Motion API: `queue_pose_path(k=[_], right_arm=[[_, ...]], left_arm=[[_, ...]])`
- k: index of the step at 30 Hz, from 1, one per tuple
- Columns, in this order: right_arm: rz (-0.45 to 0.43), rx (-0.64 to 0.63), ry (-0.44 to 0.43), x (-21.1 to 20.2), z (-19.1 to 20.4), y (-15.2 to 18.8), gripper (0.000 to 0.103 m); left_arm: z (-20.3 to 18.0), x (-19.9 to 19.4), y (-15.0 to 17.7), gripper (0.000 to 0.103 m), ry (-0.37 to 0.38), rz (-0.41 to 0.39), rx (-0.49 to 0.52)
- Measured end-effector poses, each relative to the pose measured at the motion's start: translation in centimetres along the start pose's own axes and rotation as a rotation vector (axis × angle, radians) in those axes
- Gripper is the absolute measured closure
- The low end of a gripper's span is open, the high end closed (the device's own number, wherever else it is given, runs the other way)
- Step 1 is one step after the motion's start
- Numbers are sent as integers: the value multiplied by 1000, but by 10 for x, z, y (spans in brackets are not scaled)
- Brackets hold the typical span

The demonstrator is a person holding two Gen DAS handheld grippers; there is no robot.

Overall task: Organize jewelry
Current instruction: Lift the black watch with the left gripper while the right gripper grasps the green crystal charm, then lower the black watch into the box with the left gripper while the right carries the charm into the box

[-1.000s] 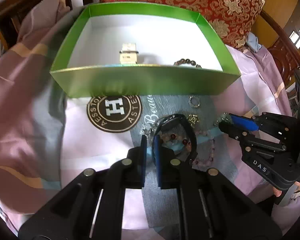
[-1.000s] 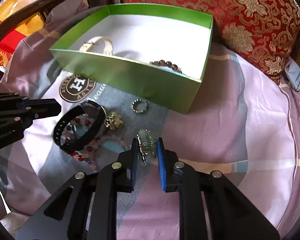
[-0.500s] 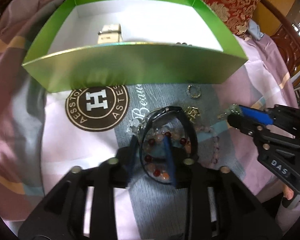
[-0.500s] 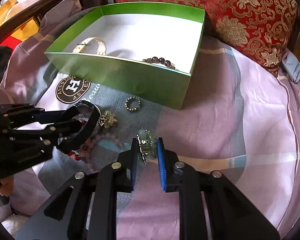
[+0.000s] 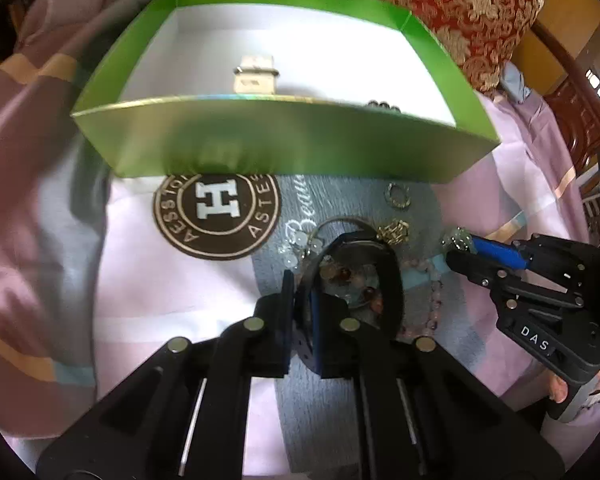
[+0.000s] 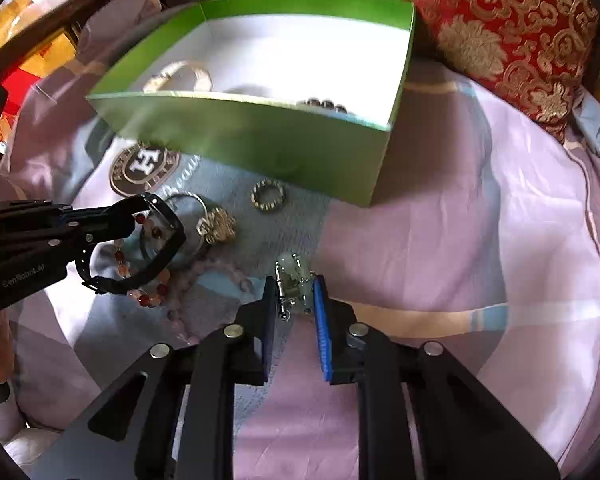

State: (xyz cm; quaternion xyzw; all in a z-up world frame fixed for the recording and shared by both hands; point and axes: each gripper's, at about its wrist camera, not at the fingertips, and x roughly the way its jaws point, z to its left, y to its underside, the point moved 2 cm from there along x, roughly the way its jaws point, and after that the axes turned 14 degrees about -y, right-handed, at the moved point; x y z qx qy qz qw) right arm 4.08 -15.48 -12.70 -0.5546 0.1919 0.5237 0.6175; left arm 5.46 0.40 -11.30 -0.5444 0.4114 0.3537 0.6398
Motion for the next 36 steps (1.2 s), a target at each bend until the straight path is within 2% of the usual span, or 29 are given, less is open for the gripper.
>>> queue_pose_path(k=[8, 17, 29, 36], right_arm=[[-87, -42, -6, -32, 11, -11, 84], [-50, -18, -12, -20, 8, -7, 84], [-118, -5, -53, -41, 9, -16, 84], [-188, -36, -66, -60, 17, -35, 84]], left_arm=[[15, -41, -6, 96, 6, -105, -9], [22, -33, 1, 95, -4, -71, -24], [28, -80, -12, 95, 15, -185, -54], [27, -81, -26, 95, 18, -206, -70]])
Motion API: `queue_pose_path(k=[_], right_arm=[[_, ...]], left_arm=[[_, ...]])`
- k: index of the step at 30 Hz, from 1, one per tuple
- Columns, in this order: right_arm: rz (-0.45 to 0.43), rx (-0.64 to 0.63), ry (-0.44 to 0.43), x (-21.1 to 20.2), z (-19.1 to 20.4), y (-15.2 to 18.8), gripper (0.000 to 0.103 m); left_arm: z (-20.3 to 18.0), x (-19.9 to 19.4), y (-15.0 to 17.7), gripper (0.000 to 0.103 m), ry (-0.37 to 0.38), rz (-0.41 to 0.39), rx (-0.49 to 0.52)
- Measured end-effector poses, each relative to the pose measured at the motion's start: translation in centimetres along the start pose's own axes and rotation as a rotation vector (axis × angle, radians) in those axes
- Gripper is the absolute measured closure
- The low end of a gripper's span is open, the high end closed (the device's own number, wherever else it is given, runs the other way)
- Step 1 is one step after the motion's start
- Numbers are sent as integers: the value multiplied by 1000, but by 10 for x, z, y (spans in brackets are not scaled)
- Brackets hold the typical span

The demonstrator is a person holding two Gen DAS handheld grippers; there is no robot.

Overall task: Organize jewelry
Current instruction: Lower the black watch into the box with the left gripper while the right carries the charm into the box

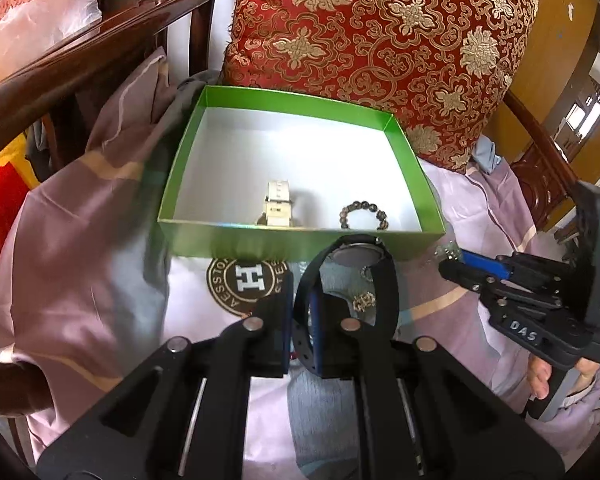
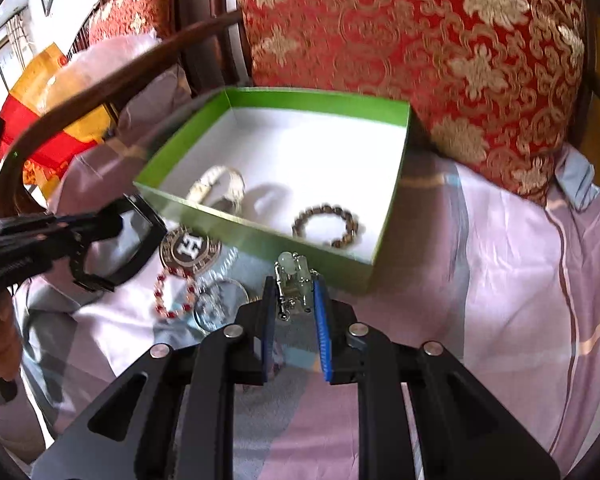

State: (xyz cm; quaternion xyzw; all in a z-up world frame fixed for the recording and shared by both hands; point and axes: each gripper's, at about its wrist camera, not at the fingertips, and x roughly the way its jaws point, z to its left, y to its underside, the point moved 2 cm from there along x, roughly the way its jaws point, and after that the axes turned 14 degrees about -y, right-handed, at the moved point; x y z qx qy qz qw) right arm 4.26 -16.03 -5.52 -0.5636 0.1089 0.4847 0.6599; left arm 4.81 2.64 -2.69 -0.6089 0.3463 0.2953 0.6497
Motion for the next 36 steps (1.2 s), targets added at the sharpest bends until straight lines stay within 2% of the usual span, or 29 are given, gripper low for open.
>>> queue_pose_path(k=[5, 11, 17, 20, 21, 23, 24, 25, 26, 27, 29, 33, 34, 35, 36], right_arm=[[-49, 7, 16, -2, -2, -28, 84], [-44, 29, 74, 21, -14, -54, 84], [1, 32, 82, 57, -21, -62, 84], [-6, 28, 86, 66, -24, -62, 83], [-13, 34, 85, 67, -26, -61, 79], [-29, 51, 100, 66, -30, -60, 43], [-41, 60, 106, 62, -31, -59, 40], [-52, 62, 106, 60, -32, -58, 39], [-55, 57, 104, 57, -33, -58, 39], [-53, 51, 103, 54, -32, -58, 39], [-51, 41, 99, 47, -31, -55, 39], [-33, 23, 33, 31, -22, -48, 40], [-27, 11, 24, 27, -19, -46, 50], [-26, -5, 16, 21, -14, -44, 70], [-17, -17, 4, 16, -9, -42, 75]], left_arm=[[5, 10, -21, 95, -21, -21, -29], [12, 29, -55, 91, -105, -50, -57], [17, 56, -77, 90, -106, -26, -77], [13, 66, -86, 90, -98, -15, -81], [12, 68, -89, 90, -91, -14, -82], [7, 74, -97, 88, -66, -8, -89], [5, 76, -100, 84, -65, -10, -90], [2, 78, -102, 69, -75, -12, -88], [-1, 79, -103, 48, -95, -17, -84], [-2, 78, -101, 43, -131, -34, -76], [-7, 75, -97, 42, -184, -47, -44], [-5, 59, -79, 42, -210, -56, -11], [-4, 53, -68, 42, -201, -45, -8], [-3, 49, -62, 42, -195, -39, -6], [-3, 43, -51, 42, -184, -31, 5]])
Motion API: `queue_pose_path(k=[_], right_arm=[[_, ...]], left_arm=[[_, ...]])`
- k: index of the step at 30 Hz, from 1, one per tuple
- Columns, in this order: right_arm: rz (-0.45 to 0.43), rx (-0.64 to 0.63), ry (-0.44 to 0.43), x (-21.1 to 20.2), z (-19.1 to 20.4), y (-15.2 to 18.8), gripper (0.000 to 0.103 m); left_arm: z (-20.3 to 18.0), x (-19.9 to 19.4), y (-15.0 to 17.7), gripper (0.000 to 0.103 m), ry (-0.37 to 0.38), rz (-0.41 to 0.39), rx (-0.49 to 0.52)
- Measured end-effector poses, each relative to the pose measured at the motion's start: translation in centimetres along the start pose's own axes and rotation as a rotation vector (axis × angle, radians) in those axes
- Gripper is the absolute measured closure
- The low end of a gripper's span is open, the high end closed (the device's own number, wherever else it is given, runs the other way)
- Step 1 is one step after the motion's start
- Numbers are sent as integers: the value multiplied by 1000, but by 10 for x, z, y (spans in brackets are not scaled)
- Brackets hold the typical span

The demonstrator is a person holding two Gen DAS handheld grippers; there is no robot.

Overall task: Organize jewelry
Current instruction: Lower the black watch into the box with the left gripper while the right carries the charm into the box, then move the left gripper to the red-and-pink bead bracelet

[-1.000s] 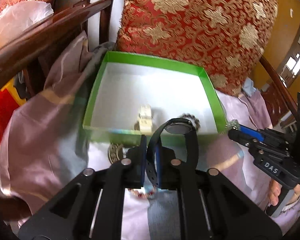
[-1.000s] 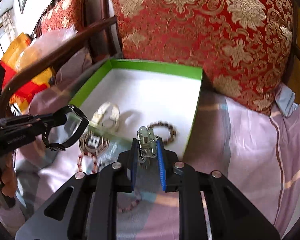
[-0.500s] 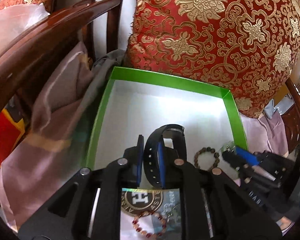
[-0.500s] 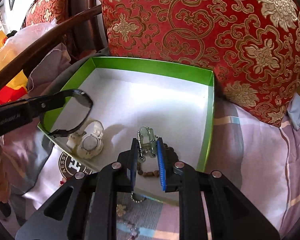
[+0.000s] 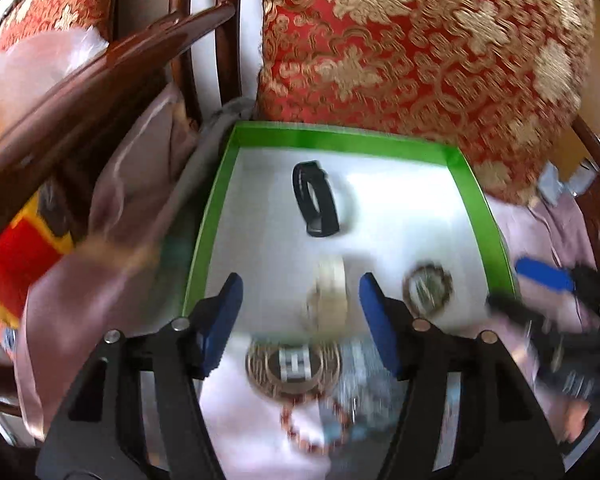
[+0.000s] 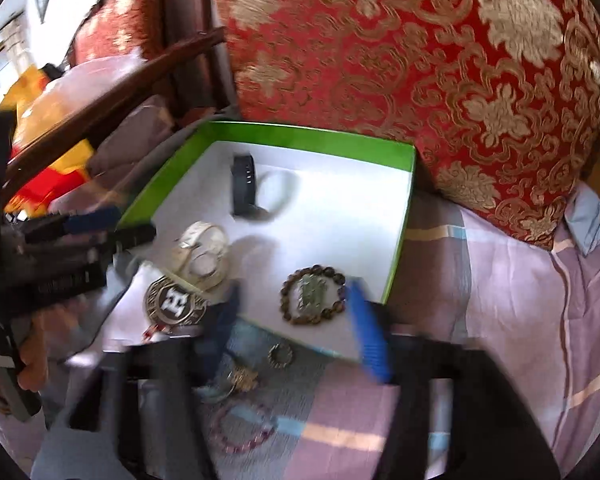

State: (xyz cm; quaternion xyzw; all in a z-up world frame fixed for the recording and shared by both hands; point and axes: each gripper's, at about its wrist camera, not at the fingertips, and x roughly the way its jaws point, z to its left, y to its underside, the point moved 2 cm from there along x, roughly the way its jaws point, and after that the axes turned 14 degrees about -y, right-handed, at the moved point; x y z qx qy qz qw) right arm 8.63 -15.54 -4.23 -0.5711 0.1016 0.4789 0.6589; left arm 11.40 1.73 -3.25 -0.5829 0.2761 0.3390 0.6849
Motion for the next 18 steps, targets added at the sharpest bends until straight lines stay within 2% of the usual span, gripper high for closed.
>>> queue_pose_path(k=[4, 7, 10, 12, 13, 15, 18], right_arm=[[43, -39, -69, -5, 16, 10, 75], [100, -62, -96, 5, 24, 29, 75], [178, -24, -112, 32, 19, 50, 74], [212, -1, -135, 46, 17, 61, 71], [219, 6, -129, 51, 16, 63, 66], [212, 13, -105, 60, 16, 66, 65], [189, 26, -129, 65, 19, 65, 65]], left_arm=[[-7, -7, 41, 52, 10, 50, 76], [-15, 7, 64, 52, 17, 109, 108], [-19, 22, 77, 52, 10, 174, 106], [-18, 25, 83, 52, -2, 187, 108], [-16, 25, 86, 52, -7, 191, 109], [-12, 24, 91, 52, -19, 193, 108], [-4, 27, 100, 50, -22, 212, 96]])
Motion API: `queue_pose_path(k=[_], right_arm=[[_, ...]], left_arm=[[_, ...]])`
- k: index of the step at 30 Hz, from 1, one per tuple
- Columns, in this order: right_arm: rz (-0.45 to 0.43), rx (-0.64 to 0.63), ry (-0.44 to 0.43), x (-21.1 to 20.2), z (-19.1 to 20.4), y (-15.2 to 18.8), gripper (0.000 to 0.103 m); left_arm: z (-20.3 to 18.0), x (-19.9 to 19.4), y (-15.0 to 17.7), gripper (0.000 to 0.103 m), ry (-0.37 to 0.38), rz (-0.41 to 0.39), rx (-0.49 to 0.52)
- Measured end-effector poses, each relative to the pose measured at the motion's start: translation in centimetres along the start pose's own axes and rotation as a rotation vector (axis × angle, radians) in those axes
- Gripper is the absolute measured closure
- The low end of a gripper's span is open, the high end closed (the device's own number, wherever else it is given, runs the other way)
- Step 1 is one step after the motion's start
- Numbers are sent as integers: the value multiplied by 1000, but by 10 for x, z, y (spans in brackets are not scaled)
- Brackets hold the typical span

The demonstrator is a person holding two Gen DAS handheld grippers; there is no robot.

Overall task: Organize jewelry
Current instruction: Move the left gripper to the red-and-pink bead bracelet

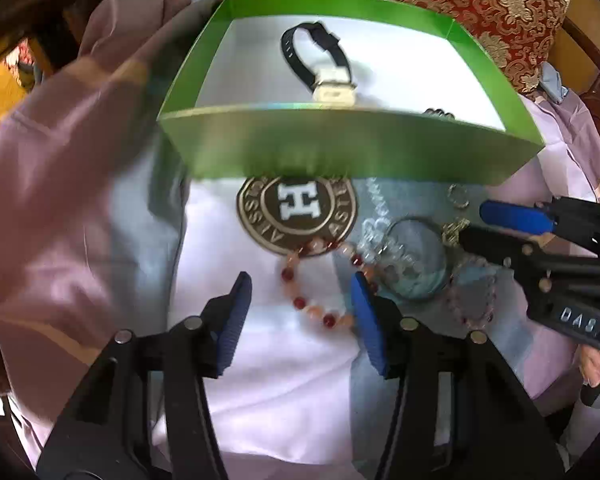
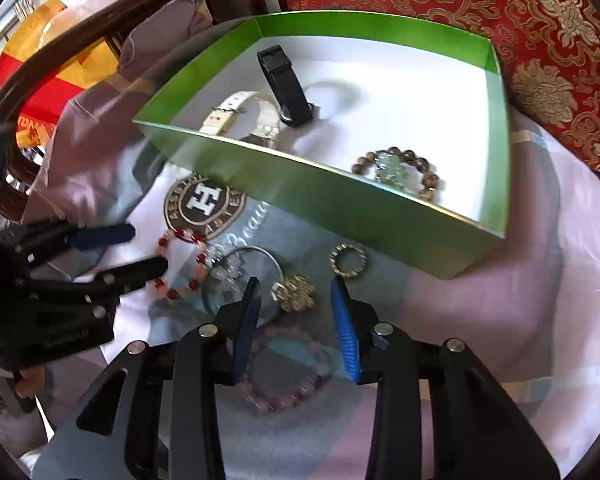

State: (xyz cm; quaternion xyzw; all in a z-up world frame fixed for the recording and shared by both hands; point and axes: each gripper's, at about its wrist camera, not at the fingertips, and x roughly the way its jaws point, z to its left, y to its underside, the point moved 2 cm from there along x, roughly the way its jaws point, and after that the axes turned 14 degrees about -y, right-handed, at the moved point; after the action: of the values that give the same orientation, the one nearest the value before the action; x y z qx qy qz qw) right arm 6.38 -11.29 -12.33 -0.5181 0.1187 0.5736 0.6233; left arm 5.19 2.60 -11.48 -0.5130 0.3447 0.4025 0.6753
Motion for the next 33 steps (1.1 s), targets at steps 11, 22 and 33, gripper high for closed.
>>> queue_pose_path(k=[11, 22, 33], right_arm=[[29, -16, 71, 2, -2, 2, 81], [-1, -19, 61, -15, -2, -2, 83], [-35, -9, 73, -29, -5, -4, 83]], left_arm=[[-4, 13, 10, 93, 48, 40, -5], [19, -27, 9, 96, -18, -30, -39], [25, -66, 0, 96, -23, -109, -39]])
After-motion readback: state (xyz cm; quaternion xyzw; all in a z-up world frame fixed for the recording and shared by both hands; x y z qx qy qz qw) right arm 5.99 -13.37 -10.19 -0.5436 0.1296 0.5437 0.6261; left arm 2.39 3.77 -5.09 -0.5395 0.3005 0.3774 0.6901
